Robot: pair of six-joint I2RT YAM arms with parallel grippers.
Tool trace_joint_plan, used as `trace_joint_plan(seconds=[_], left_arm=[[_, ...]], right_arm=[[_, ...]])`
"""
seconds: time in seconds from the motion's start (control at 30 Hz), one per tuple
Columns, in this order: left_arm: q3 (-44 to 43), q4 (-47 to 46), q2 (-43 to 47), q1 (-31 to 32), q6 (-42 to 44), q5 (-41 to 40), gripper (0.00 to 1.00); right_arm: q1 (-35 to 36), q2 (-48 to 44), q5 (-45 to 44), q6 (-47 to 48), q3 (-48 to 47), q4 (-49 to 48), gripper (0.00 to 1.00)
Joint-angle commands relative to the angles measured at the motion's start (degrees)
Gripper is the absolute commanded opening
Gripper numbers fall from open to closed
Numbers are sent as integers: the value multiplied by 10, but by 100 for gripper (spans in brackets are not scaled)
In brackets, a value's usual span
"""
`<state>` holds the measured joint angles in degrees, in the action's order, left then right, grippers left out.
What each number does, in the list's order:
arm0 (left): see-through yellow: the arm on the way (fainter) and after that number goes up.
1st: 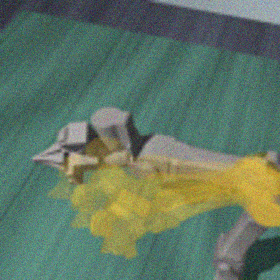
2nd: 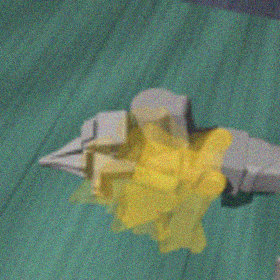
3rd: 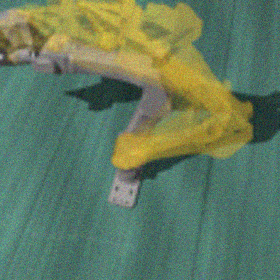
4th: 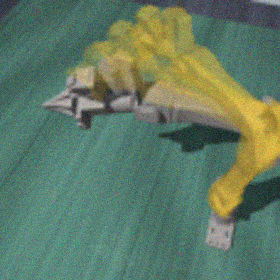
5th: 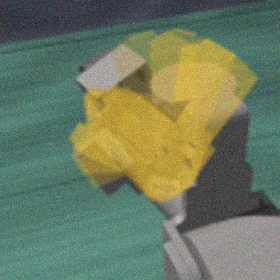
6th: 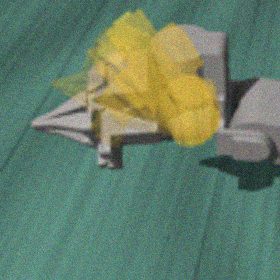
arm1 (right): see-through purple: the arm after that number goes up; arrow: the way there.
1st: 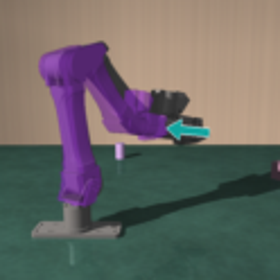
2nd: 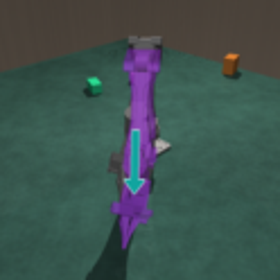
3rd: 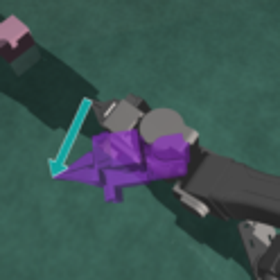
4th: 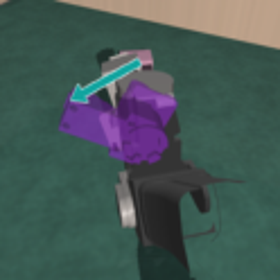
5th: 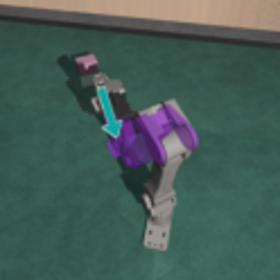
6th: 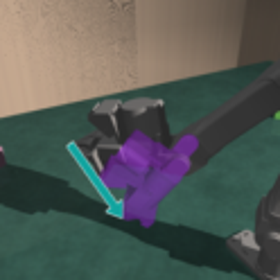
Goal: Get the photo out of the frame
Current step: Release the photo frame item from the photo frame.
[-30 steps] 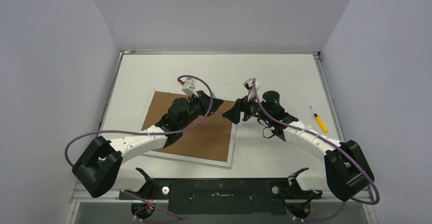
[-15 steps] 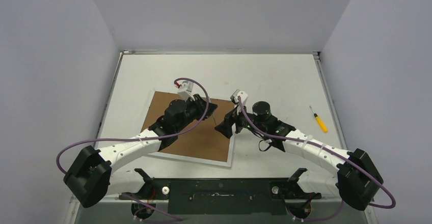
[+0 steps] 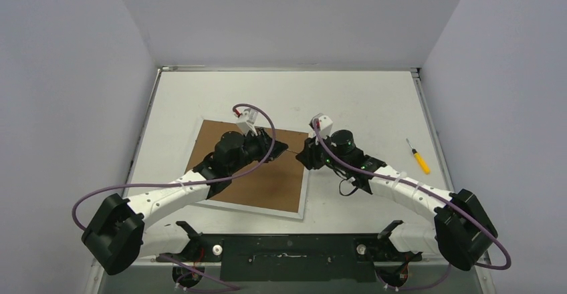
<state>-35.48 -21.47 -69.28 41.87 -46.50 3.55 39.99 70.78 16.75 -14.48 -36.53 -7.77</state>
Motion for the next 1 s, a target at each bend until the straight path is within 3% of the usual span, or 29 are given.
trace_joint_plan(seconds=[0.0, 0.13, 0.33, 0.53, 0.73, 0.8, 0.97], left_arm=[[-16, 47, 28, -5, 30, 88, 0], [-22, 89, 30, -12, 42, 149, 0], [-22, 100, 13, -27, 41, 189, 0], [-29, 86, -32, -65, 16, 208, 0], [-62, 24, -161, -149, -14, 357, 0], [-75, -16, -210, -166, -34, 412, 0], [-126, -14, -294, -176, -57, 451, 0]], right_arm=[[-42, 2, -11, -21, -14, -13, 28], [-57, 3, 12, -23, -14, -21, 27], [-59, -1, 33, -25, -7, -30, 35], [-88, -8, 30, -47, 11, -23, 55], [-219, 36, 147, -155, 56, -108, 54], [-240, 86, 194, -171, 48, -127, 52], [-252, 180, 265, -204, 23, -172, 40]])
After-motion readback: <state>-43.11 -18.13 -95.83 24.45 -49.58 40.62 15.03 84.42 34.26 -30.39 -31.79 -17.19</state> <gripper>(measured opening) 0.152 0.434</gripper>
